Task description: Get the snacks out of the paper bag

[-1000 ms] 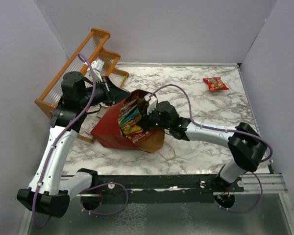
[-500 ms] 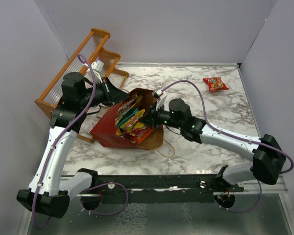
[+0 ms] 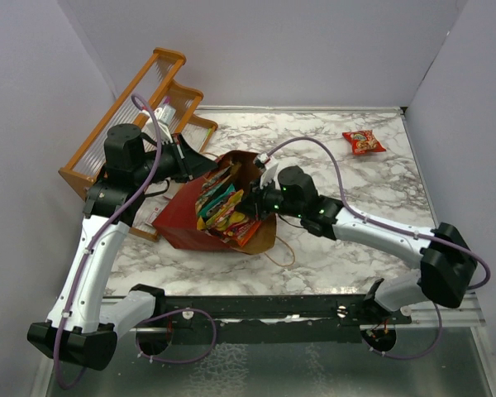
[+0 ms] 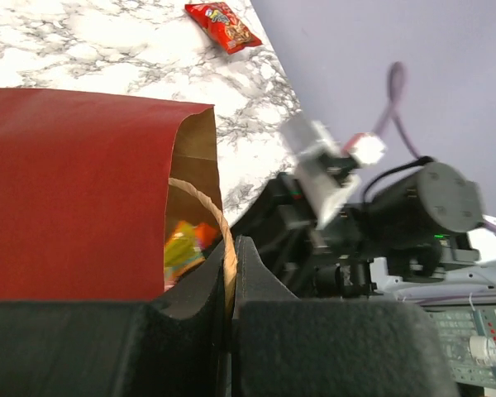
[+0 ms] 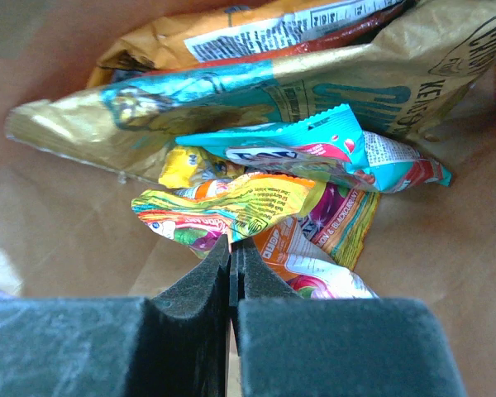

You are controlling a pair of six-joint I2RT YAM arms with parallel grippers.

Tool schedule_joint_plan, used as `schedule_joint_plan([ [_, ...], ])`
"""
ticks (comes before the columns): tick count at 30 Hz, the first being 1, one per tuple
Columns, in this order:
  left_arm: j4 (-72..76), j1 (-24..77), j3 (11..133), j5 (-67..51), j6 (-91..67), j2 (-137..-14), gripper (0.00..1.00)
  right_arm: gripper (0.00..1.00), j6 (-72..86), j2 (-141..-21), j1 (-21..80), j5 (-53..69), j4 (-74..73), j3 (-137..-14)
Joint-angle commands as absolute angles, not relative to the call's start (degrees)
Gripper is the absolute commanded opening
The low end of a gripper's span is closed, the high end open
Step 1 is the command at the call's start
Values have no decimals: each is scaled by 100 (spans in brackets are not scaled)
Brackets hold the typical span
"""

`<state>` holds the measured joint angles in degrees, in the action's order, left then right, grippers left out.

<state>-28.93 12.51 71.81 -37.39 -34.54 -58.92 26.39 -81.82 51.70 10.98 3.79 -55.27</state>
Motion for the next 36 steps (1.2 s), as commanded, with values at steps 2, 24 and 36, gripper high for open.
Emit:
schedule_joint_plan([
  [2, -2950, 1266, 7285, -3500, -3417, -5737, 0, 1, 2826, -6979, 5194, 765, 132, -5840],
  [24, -3440, 1258, 7584, -3248, -3120, -5750, 0, 1, 608, -6116, 5128, -4193, -1595, -6923],
  [36, -3343, 1260, 7523, -3690, -3006, -5710, 0, 1, 1098, -8533, 2153, -1504, -1940, -7790],
])
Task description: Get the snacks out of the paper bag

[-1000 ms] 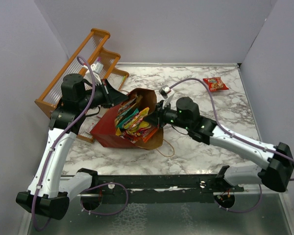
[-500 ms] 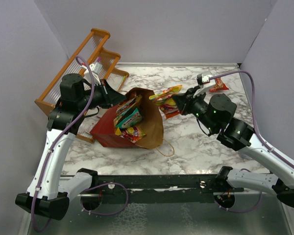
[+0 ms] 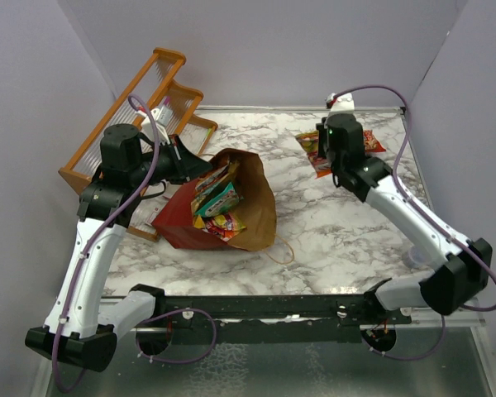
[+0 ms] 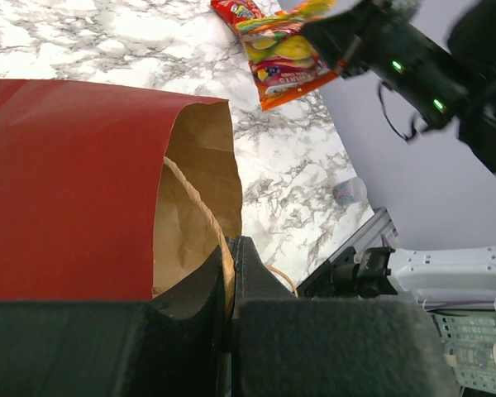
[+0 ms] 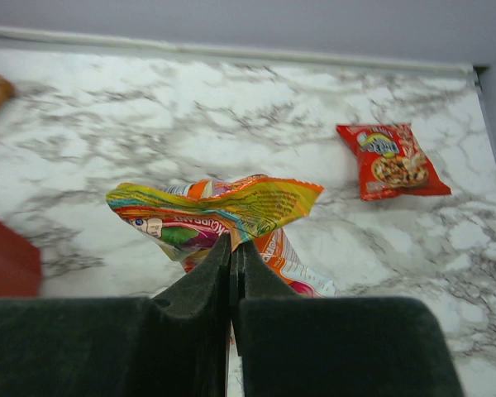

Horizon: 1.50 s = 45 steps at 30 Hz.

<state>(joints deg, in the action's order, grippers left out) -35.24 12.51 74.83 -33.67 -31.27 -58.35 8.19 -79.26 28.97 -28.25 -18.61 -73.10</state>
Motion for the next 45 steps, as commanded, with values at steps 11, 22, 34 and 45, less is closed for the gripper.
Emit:
schedule_joint_plan([
  [11, -3637, 1654, 7178, -3737, -2584, -5492, 0, 1, 1715, -10810, 841, 150, -2594, -9380],
  [22, -4028, 2004, 6886, -3494, -2266, -5108, 0, 1, 1597, -12240, 379, 363, -2883, -10619],
  [34, -3771, 2004, 6824, -3310, -2586, -5014, 0, 23, 1329, -13229, 300, 210, -3312, -11810],
  [45, -3791, 2011, 6662, -3001, -2815, -4915, 0, 63, 1393, -11353, 307, 645, -2873, -9758],
])
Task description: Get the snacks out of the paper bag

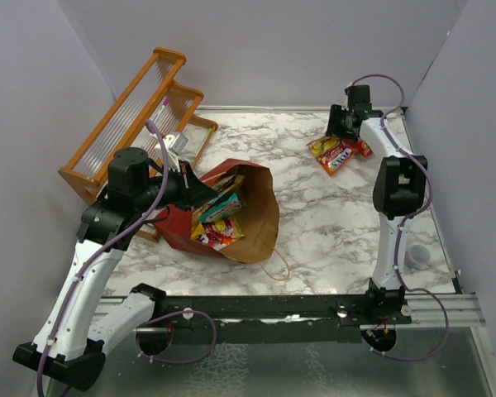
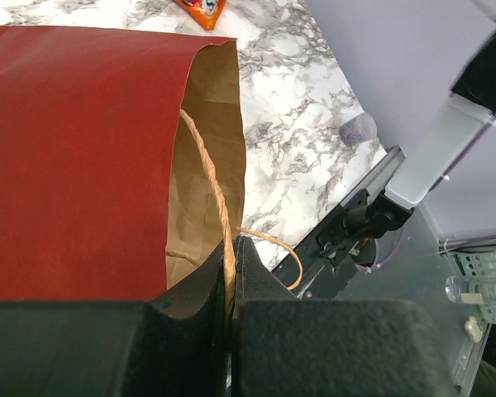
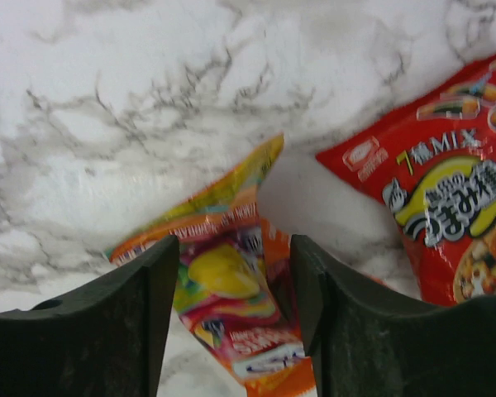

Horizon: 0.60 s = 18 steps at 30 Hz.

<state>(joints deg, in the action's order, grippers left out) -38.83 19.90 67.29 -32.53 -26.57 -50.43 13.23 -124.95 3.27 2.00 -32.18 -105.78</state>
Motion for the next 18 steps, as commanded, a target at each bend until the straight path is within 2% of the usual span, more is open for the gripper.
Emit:
schedule_joint_plan([
  [1, -3804, 2006, 6657, -2983, -2825, -4901, 0, 64, 1425, -11081, 308, 885, -2746, -9412],
  [8, -3731, 2006, 6584, -2929, -2947, -4872, 0, 71, 1731, -9040, 364, 2600, -1467, -6861],
  [13, -3614, 2009, 6496, -2940, -3025, -4901, 0, 72, 1946, -8034, 599, 3309, -1147, -5591],
  [18, -3557, 2005, 6427, -2943, -3040, -4939, 0, 73, 2059, -7182, 1396, 3885, -825, -4776],
])
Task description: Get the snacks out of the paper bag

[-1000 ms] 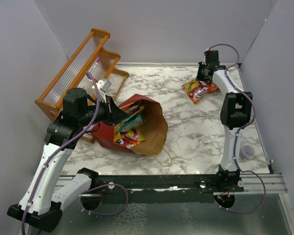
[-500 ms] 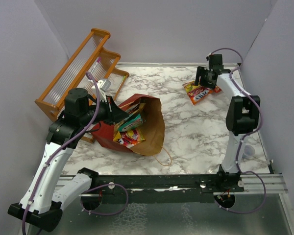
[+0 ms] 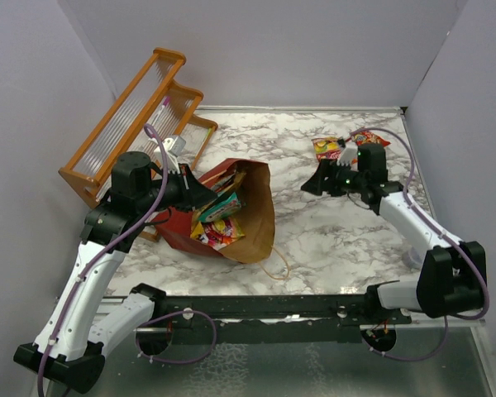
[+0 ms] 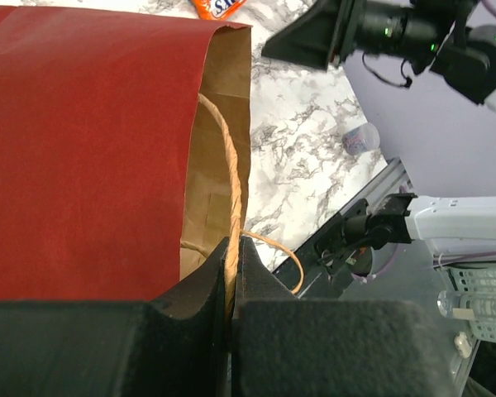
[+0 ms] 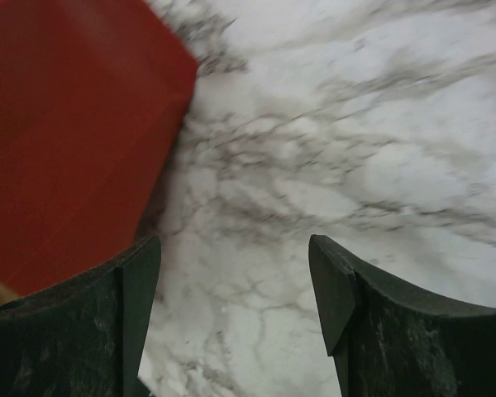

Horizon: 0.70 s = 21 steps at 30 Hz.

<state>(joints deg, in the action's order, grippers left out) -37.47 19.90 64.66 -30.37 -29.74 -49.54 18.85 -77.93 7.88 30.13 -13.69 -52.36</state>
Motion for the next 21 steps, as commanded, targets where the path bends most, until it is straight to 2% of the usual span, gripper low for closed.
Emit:
schedule_joint_plan([
  [1, -3553, 2006, 6420, -2938, -3041, -4947, 0, 73, 2072, -6996, 1605, 3860, -793, -4682],
  [8, -3686, 2005, 6586, -2871, -2964, -4962, 0, 75, 1714, -5812, 2061, 3334, -1129, -4657],
  [12, -3678, 2006, 6607, -2866, -2962, -4931, 0, 75, 1087, -5527, 2323, 3752, -998, -4800],
  [17, -3680, 2004, 6662, -2877, -2964, -4942, 0, 75, 192, -5419, 3563, 3490, -589, -4964],
  [21, -3657, 2005, 6676, -2887, -2992, -4932, 0, 76, -672, -5863, 4476, 3230, -351, -5157],
])
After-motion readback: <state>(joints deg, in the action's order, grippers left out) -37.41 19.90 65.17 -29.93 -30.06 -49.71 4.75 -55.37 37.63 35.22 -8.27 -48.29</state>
